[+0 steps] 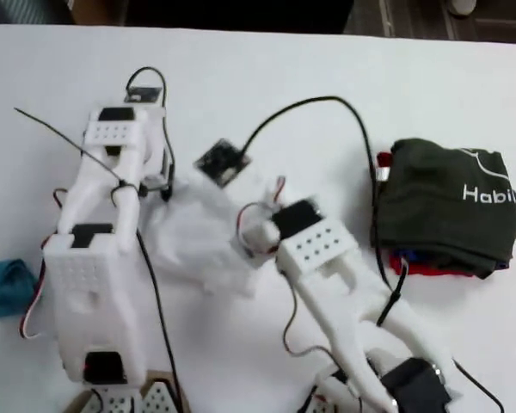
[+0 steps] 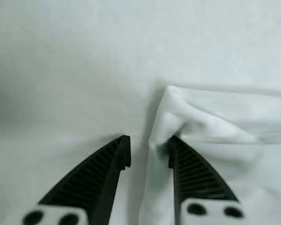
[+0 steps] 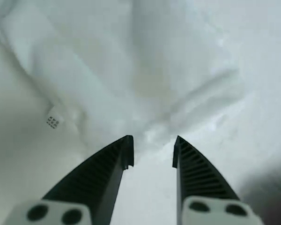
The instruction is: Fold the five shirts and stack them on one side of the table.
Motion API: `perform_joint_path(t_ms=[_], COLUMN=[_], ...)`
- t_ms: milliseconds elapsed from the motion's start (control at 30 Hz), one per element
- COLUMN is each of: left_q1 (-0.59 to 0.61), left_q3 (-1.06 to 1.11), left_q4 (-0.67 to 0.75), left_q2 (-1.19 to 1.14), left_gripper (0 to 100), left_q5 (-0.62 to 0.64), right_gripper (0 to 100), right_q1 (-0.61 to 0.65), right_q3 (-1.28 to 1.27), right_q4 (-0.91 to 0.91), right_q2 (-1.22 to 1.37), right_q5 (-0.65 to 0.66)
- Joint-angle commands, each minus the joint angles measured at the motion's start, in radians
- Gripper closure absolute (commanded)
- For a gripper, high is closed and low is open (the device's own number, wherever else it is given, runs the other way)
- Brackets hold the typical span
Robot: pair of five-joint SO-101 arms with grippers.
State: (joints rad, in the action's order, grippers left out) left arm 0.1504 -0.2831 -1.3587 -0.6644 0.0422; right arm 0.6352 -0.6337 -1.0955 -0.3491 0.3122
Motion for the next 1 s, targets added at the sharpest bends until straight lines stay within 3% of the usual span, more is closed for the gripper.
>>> perform_joint_path(t_ms=[0, 233, 500, 667, 967], left_q1=[-0.008, -0.006, -0.006, -0.011, -0.003], left_q3=[-0.018, -0.018, -0.019, -0.019, -0.039], left_q4=[0.026, 0.025, 0.028, 0.028, -0.023], left_q2=[-0.006, -0.006, -0.005, -0.003, 0.006], left_gripper=[84, 84, 84, 84, 84], left_q5=[0.011, 0.012, 0.012, 0.012, 0.012], right_gripper=[85.4, 85.4, 85.4, 85.4, 85.1], right_q1=[0.036, 0.036, 0.042, 0.036, -0.088], right_q3=[-0.025, -0.196, -0.276, -0.324, -0.038], right_q4=[0.033, 0.183, 0.171, 0.166, 0.036], right_q2=[-0.051, 0.016, 0.059, 0.050, -0.165], right_q5=[-0.002, -0.002, 0.005, 0.100, 0.120])
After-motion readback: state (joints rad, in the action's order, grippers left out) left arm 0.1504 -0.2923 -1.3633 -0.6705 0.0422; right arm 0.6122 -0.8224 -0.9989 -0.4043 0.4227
